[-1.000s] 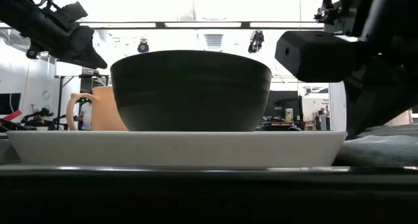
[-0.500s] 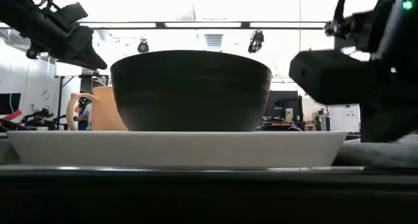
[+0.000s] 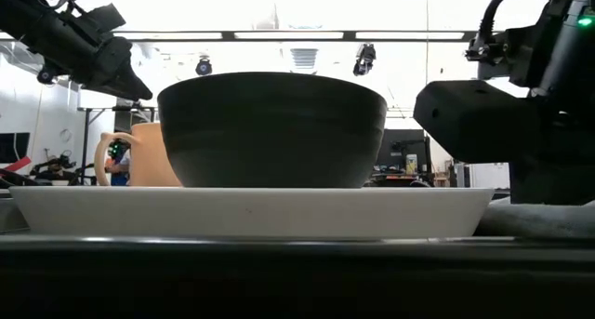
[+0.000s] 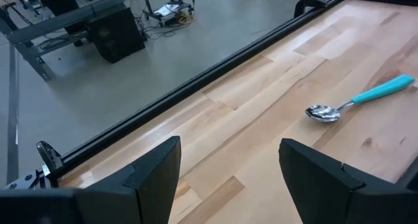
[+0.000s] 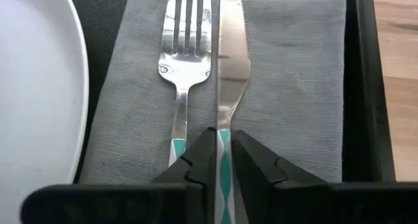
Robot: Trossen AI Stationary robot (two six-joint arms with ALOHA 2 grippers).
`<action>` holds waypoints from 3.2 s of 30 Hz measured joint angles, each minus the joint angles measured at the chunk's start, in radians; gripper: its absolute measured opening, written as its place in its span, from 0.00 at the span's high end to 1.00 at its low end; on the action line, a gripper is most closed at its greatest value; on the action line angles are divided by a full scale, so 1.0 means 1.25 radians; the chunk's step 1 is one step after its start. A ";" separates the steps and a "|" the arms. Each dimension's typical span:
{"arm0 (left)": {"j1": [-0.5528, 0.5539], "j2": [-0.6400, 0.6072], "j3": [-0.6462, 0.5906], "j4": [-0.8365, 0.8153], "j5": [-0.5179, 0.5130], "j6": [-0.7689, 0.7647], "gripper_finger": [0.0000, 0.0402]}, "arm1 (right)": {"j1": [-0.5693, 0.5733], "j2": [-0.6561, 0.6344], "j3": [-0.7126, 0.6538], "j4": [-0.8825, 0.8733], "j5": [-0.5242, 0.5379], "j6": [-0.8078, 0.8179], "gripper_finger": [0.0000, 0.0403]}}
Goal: Set up tray
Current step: Put the blue knife on the gray napkin to the right of the fork on the black tray, then put the blue spoon on the gray napkin to the right of the blue knife on the black tray
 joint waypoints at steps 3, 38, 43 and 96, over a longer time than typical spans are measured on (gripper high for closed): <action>0.000 0.000 0.000 0.000 0.003 0.002 0.41 | 0.000 -0.002 0.000 -0.004 -0.004 0.000 0.83; 0.000 0.005 0.000 -0.003 0.276 0.059 0.41 | -0.544 -0.455 -0.149 0.510 0.042 -1.477 0.57; 0.000 0.016 0.000 -0.003 0.283 0.058 0.41 | -0.615 -0.394 -0.150 0.522 -0.064 -1.571 0.54; 0.000 0.113 0.000 -0.005 0.355 0.030 0.41 | -0.762 -0.102 -0.128 0.728 -0.399 -1.756 0.69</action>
